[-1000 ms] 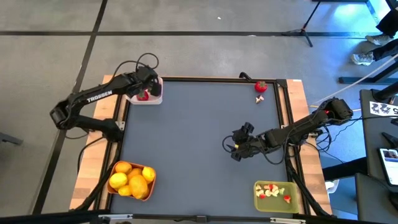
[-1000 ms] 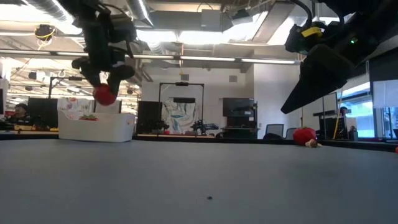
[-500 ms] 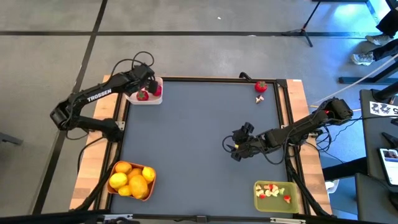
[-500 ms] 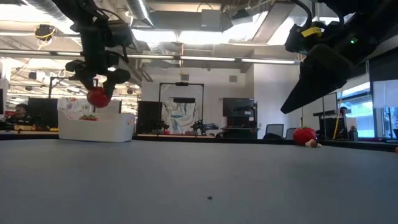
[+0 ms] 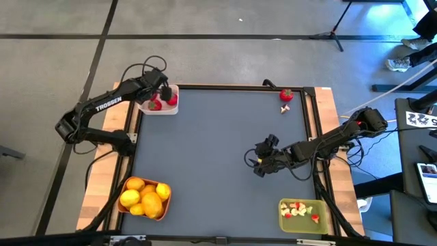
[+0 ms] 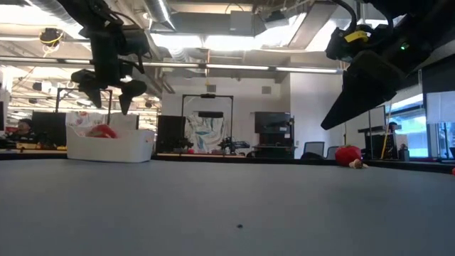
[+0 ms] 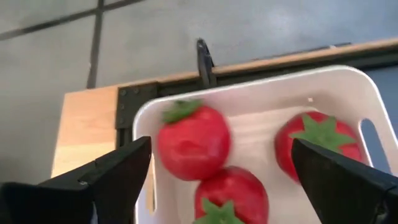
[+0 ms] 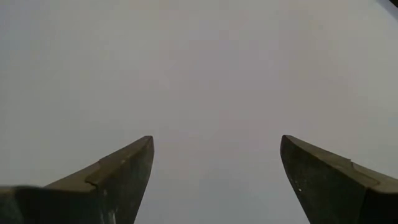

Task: Sort produce into baskets
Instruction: Put the red tomato into the white bin

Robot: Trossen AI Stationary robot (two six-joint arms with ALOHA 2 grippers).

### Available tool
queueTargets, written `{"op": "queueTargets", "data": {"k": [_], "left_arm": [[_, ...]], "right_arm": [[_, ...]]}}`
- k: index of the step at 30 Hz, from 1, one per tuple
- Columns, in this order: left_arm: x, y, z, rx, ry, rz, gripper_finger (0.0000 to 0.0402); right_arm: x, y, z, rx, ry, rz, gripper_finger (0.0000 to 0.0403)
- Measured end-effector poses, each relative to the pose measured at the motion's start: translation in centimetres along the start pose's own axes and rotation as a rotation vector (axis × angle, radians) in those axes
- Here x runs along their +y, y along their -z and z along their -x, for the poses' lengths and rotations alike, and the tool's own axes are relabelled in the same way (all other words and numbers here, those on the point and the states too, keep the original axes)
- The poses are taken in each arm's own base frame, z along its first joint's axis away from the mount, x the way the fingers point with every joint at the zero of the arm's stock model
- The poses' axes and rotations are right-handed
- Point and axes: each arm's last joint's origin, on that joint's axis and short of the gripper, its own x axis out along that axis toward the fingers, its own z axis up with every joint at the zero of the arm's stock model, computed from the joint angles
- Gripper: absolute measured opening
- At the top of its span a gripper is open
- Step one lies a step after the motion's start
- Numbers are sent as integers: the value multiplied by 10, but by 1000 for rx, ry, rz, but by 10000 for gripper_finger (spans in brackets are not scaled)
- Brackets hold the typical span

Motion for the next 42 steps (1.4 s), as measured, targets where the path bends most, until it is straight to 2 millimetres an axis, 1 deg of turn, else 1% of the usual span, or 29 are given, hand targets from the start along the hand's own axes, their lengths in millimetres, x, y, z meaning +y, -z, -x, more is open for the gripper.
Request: {"op": "queueTargets", "data": {"k": [5, 10, 13, 16, 19, 21, 24, 27, 32, 36, 42], "left_arm": [[-3, 2, 0, 58, 116, -7, 384], [-13, 3, 5, 134, 335, -12, 384], [-26, 4, 13, 138, 482, -34, 384], [-42, 4, 24, 87, 604, -57, 384], [-59, 6, 39, 24, 708, -72, 384], [-69, 10, 49, -13, 770, -93, 384], [-82, 17, 65, -45, 852, -115, 384], [-94, 26, 78, -77, 929, -141, 384], [-106, 46, 93, -82, 997, -188, 384], [-112, 63, 99, -80, 994, -212, 384], [-118, 84, 102, -101, 1052, -222, 384]], "right_arm": [[0, 0, 0, 0, 0, -1, 347], [1, 1, 0, 33, -49, -3, 347], [3, 1, 0, 57, -94, -7, 347], [5, -2, 0, 30, -108, -40, 347], [2, -6, 0, 24, -80, -64, 347], [-4, -12, 1, 48, -42, -66, 346], [-19, -25, 5, 103, 49, -60, 346], [-39, -38, 12, 153, 160, -42, 346], [-79, -55, 19, 213, 308, -24, 346], [-113, -66, 19, 245, 385, -40, 346], [-164, -69, 13, 319, 485, -89, 346]]}}
